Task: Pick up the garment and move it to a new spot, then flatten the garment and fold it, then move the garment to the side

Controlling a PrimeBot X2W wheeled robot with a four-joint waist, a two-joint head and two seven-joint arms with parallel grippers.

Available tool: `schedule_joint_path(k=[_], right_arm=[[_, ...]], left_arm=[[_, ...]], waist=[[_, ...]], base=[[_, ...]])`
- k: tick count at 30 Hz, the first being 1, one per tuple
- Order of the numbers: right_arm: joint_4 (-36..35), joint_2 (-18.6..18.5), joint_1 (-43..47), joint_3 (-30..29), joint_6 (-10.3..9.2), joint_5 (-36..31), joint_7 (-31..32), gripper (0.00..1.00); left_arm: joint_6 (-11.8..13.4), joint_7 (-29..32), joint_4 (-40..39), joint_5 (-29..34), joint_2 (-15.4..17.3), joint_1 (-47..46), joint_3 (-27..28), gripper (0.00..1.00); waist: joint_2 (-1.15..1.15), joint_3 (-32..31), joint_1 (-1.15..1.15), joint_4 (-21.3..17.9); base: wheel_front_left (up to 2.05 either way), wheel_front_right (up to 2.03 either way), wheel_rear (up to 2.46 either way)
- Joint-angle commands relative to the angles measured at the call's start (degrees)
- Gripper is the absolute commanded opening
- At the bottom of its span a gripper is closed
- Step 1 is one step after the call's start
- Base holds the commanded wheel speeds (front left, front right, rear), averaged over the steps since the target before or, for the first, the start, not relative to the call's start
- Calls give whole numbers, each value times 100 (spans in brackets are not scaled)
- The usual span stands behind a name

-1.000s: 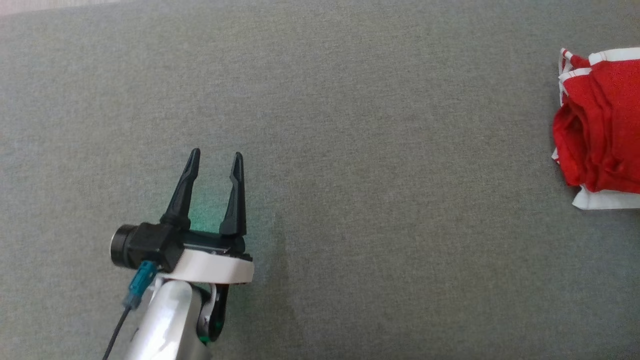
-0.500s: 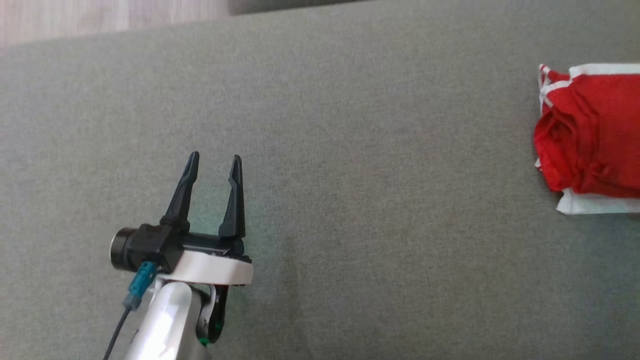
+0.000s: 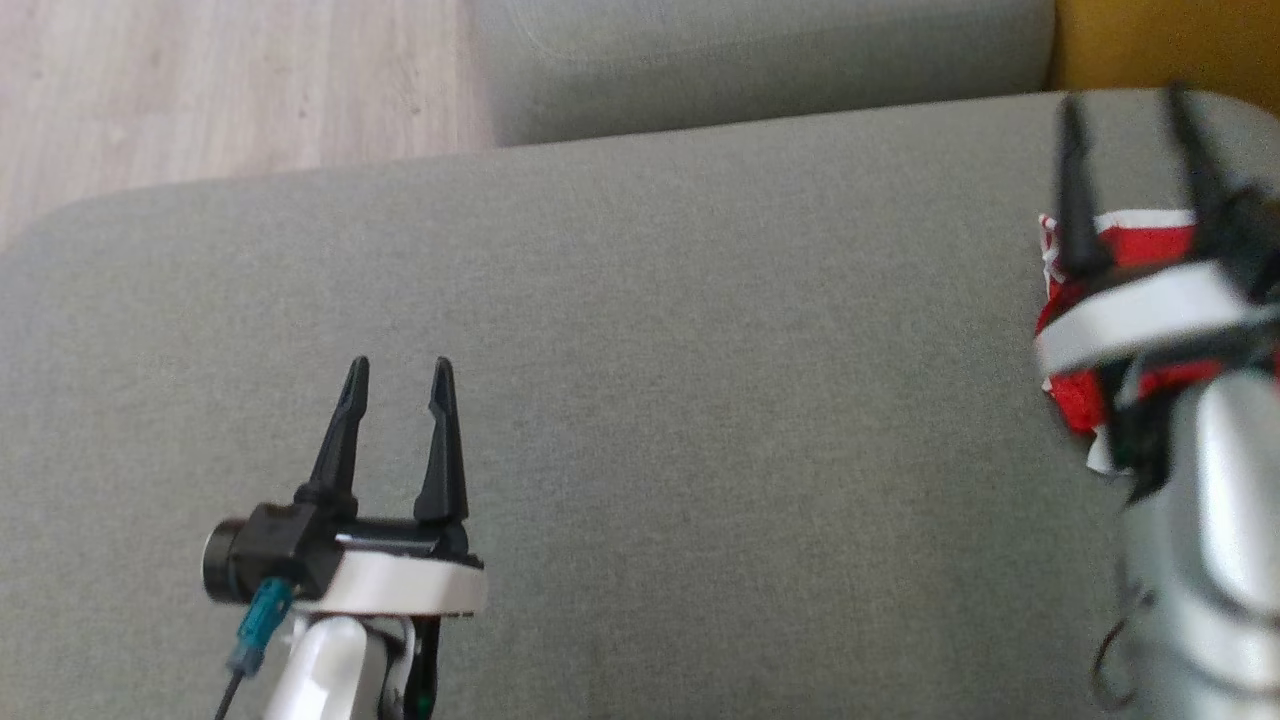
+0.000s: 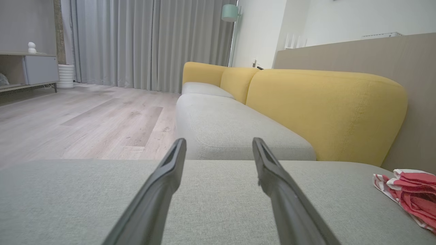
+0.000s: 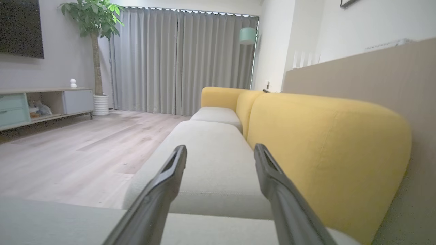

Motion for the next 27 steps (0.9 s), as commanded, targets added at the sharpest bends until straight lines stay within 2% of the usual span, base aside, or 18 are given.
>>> schedule_joint_path(k=[1,5,10,13,27], right_arm=[[-188,49,69,111,-4,65,-72,100],[-208,244,654,164,-4,67,-480,100],[73,262,1485,303,-4,639,-1042,100],[240,264,1831,369,-4,651,-1228,100],[408,265,2081,598,-4,768,-1387,100]], left_arm=[[24,-29,-216,-18,18,-86,232,100],[30,-29,-242,-15,18,115,219,100],[46,-29,-267,-46,18,332,202,100],[57,-29,-274,-5,18,443,204,100],[182,-29,-498,42,18,635,294,100]], waist=[[0,-108,1,42],[0,-279,1,103],[0,-421,1,169],[0,-452,1,177],[0,-500,1,144]], base=[[0,0,0],[0,0,0],[0,0,0],[0,0,0],[0,0,0]])
